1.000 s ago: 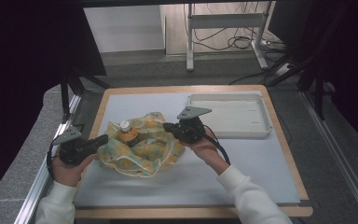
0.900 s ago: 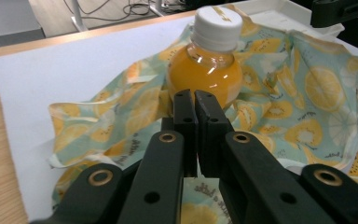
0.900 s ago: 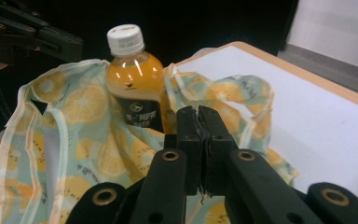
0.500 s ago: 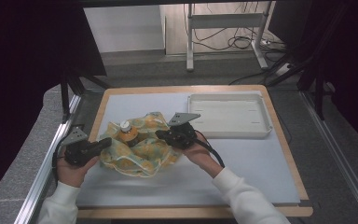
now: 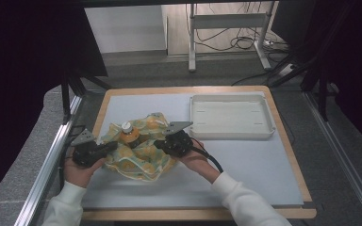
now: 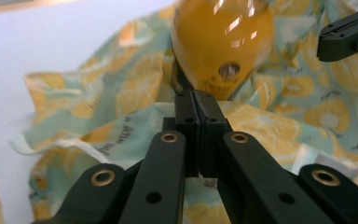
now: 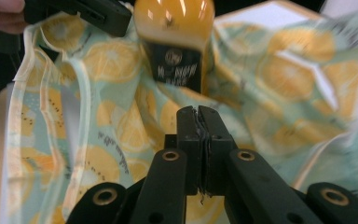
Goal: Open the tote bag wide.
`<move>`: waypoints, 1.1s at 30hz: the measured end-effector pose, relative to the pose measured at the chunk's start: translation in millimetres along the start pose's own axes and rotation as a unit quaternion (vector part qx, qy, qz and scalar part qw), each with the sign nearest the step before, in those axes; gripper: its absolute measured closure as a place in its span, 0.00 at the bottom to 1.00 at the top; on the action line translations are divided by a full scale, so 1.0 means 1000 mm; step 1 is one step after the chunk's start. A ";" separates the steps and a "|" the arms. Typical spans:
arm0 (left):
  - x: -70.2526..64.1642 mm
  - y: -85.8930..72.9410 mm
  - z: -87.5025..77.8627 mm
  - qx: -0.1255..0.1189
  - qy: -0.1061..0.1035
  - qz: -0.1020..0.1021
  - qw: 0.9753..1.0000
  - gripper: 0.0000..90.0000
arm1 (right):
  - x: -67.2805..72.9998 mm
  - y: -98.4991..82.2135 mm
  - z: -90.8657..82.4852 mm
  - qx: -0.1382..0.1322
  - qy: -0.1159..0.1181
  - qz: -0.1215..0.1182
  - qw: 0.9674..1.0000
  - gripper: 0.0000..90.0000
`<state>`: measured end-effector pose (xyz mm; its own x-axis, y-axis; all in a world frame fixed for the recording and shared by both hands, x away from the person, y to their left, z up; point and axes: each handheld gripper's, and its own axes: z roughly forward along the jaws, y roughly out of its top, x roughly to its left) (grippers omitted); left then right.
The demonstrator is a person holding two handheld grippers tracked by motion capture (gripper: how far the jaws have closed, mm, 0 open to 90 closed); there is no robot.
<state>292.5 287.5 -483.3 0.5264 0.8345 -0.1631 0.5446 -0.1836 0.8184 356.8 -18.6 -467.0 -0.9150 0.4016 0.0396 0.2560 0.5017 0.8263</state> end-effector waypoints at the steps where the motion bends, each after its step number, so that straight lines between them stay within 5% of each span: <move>1: 0.000 -0.002 0.002 0.005 0.000 0.001 1.000 1.00 | 0.000 -0.002 0.003 0.004 0.001 0.000 1.000 0.97; 24: 0.005 -0.023 0.031 0.072 0.001 -0.006 0.997 1.00 | -0.016 -0.051 0.035 0.100 -0.013 0.030 0.994 0.97; 28: 0.005 -0.018 0.025 0.059 0.000 -0.005 0.998 1.00 | -0.016 -0.050 0.034 0.098 -0.013 0.027 0.995 0.97; 33: 0.003 -0.005 0.015 0.034 0.000 0.003 0.999 1.00 | -0.009 -0.030 0.023 0.059 -0.014 0.007 0.998 0.97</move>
<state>301.1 283.0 -496.0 0.5295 0.8333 -0.1587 0.5843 -0.2226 0.7804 365.0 -19.8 -504.6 -0.9023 0.4299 0.0325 0.3046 0.5824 0.7537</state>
